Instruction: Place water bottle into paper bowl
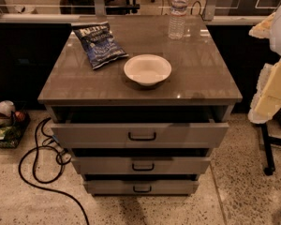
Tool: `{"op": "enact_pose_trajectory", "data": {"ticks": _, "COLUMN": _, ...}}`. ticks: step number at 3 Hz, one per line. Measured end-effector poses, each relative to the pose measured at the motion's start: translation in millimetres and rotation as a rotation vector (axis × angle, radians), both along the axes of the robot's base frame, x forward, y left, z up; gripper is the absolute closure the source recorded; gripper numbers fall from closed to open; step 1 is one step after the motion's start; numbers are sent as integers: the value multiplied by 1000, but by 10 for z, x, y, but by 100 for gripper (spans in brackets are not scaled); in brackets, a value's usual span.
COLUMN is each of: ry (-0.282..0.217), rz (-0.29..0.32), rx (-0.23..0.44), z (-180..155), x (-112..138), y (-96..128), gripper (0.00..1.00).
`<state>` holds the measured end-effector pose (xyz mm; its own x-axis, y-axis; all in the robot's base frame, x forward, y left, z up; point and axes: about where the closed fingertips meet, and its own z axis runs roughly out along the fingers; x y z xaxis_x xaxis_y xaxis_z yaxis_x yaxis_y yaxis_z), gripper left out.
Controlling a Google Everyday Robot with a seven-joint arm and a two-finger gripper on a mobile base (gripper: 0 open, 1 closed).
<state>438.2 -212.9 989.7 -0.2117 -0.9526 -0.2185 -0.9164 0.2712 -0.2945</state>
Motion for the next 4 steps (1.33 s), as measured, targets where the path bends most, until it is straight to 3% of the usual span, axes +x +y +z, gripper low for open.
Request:
{"op": "enact_pose_trajectory", "data": {"ticks": 1, "ry": 0, "rz": 0, "rx": 0, "z": 1, "x": 0, "y": 0, "gripper": 0}}
{"op": "enact_pose_trajectory", "data": {"ticks": 2, "ry": -36, "rz": -19, "rx": 28, "z": 8, "x": 136, "y": -29, "gripper": 0}}
{"op": "enact_pose_trajectory", "data": {"ticks": 3, "ry": -128, "rz": -79, "rx": 113, "z": 11, "x": 492, "y": -164, "gripper": 0}}
{"op": "enact_pose_trajectory", "data": {"ticks": 4, "ry": -210, "rz": -200, "rx": 300, "z": -141, "x": 946, "y": -406, "gripper": 0}}
